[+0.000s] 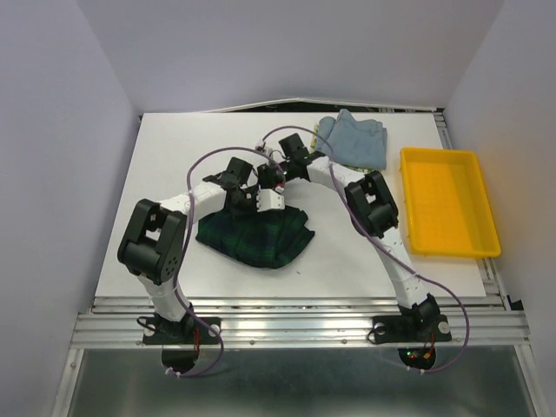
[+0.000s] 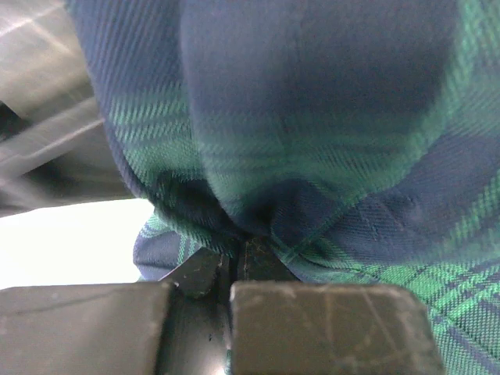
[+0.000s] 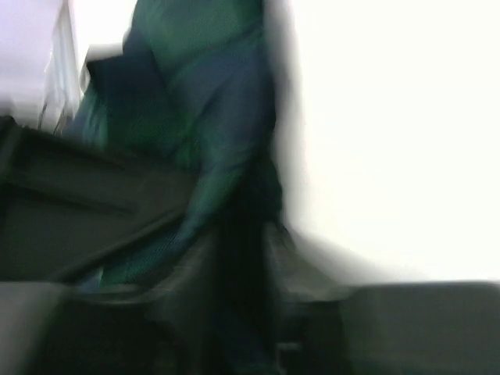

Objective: Fold and stack the skirts

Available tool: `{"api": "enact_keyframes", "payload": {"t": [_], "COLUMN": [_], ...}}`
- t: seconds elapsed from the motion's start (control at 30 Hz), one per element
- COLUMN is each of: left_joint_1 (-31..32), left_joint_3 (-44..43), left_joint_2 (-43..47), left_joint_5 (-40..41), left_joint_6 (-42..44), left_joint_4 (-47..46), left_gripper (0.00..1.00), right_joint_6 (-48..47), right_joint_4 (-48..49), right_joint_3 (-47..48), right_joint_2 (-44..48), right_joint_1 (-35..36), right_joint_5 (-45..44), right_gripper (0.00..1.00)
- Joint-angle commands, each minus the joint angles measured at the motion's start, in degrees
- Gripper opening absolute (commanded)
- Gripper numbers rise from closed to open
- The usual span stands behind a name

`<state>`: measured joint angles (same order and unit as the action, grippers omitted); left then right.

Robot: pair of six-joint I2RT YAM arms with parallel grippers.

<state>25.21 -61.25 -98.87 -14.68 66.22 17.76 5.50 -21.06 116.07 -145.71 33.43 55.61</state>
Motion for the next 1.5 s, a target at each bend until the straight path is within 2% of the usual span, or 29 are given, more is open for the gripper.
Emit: {"api": "enact_keyframes", "payload": {"t": [0.0, 0.2, 0.27, 0.57, 0.6, 0.63, 0.67, 0.7, 0.8, 0.83, 0.87, 0.97, 1.1, 1.13, 1.17, 1.3, 1.37, 1.4, 1.47], "left_joint_1": [2.1, 2.0, 1.9, -0.6, -1.0, -1.5, -1.9, -3.0, -5.7, -6.8, -8.1, -13.1, -17.2, -17.9, -18.1, -18.4, -18.5, -18.8, -19.5], "left_joint_3": [0.8, -4.0, -6.8, -15.9, -16.5, -17.7, -18.1, -18.4, -19.0, -18.0, -17.1, -13.3, -10.8, -11.0, -10.8, -7.3, -4.2, -2.0, 0.2], "left_joint_2": [-4.0, -6.5, -7.2, 0.2, 1.2, 3.1, 3.9, 5.6, 7.9, 9.9, 11.2, 14.7, 11.0, 9.6, 6.4, 1.7, -0.3, -1.2, -2.1], "left_joint_5": [-3.5, -2.3, -2.4, -6.6, -7.1, -7.7, -9.2, -9.9, -12.0, -12.9, -14.7, -19.0, -31.8, -37.0, -38.7, -41.0, -39.3, -38.4, -36.0], "left_joint_6": [-2.9, -8.0, -10.6, -24.5, -25.9, -27.5, -30.5, -32.4, -39.7, -41.7, -45.3, -48.5, -48.9, -47.4, -47.4, -51.1, -54.7, -56.3, -59.8], "left_joint_4": [3.7, 8.6, 10.7, 12.0, 11.8, 11.4, 11.1, 10.7, 9.8, 9.2, 7.6, 6.8, 11.7, 15.0, 15.9, 14.2, 10.1, 8.6, 5.1], "left_gripper": [0.08, 0.15, 0.39, 0.53, 0.56, 0.65, 0.66, 0.73, 0.82, 0.95, 0.99, 0.99, 0.99, 0.95, 0.75, 0.43, 0.37, 0.3, 0.26], "right_joint_6": [1.2, 5.6, 6.5, 10.2, 11.2, 12.5, 15.7, 17.4, 19.8, 19.7, 19.0, 16.8, 14.5, 13.3, 13.0, 8.4, 6.3, 5.7, 4.6], "right_joint_4": [3.9, 3.8, 3.8, 1.5, 1.5, 1.5, 1.9, 3.4, 5.3, 5.6, 5.5, 4.5, 4.9, 4.7, 3.1, -0.4, -3.9, -5.3, -6.2], "right_joint_3": [5.2, 4.3, 2.6, -5.1, -6.3, -8.6, -10.0, -11.6, -18.8, -21.2, -22.2, -25.3, -28.6, -29.2, -30.1, -32.5, -33.7, -34.7, -35.3], "right_joint_2": [2.4, 7.8, 11.2, 26.1, 27.7, 30.2, 31.4, 32.8, 38.2, 39.3, 40.5, 40.7, 37.6, 36.9, 36.5, 33.8, 31.6, 31.0, 29.6], "right_joint_1": [-5.5, -11.5, -12.9, -16.9, -16.9, -16.9, -16.9, -16.9, -14.0, -12.7, -9.6, -4.5, 2.9, 3.5, 3.5, 4.0, 4.0, 4.0, 3.3], "right_joint_5": [-11.3, -14.7, -16.8, -21.0, -20.3, -18.2, -16.4, -14.6, -9.5, -8.1, -5.5, -1.9, 0.8, 1.5, 1.2, -1.6, -3.9, -5.2, -9.6], "right_gripper": [0.47, 0.62, 0.63, 0.64, 0.64, 0.64, 0.64, 0.64, 0.63, 0.63, 0.63, 0.62, 0.62, 0.62, 0.63, 0.63, 0.62, 0.62, 0.61]}}
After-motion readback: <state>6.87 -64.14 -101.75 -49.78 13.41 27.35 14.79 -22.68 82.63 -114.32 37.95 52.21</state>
